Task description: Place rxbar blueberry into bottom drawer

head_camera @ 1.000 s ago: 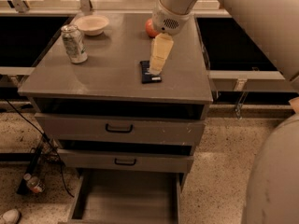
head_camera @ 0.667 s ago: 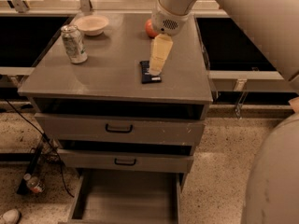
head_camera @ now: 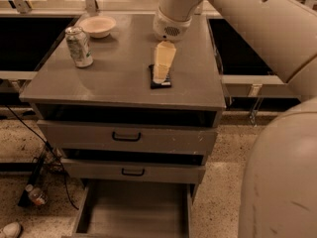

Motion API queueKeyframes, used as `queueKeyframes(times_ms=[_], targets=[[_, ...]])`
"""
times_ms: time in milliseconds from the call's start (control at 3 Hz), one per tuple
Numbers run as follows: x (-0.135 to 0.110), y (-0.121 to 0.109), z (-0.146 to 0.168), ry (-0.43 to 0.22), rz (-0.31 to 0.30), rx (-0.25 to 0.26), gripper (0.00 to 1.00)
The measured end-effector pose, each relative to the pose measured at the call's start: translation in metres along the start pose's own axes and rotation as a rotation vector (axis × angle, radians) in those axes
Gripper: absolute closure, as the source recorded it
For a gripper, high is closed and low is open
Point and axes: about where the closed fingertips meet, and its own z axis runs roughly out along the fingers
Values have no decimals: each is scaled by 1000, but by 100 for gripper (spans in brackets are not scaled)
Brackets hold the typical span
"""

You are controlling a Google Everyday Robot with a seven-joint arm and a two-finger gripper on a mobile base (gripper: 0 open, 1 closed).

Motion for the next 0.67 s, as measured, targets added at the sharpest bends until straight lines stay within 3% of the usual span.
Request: queueKeyframes(times_ms=[333, 667], targets=[[-5, 2, 28, -13, -16, -59, 0], [-5, 1, 32, -15, -12, -65, 0]])
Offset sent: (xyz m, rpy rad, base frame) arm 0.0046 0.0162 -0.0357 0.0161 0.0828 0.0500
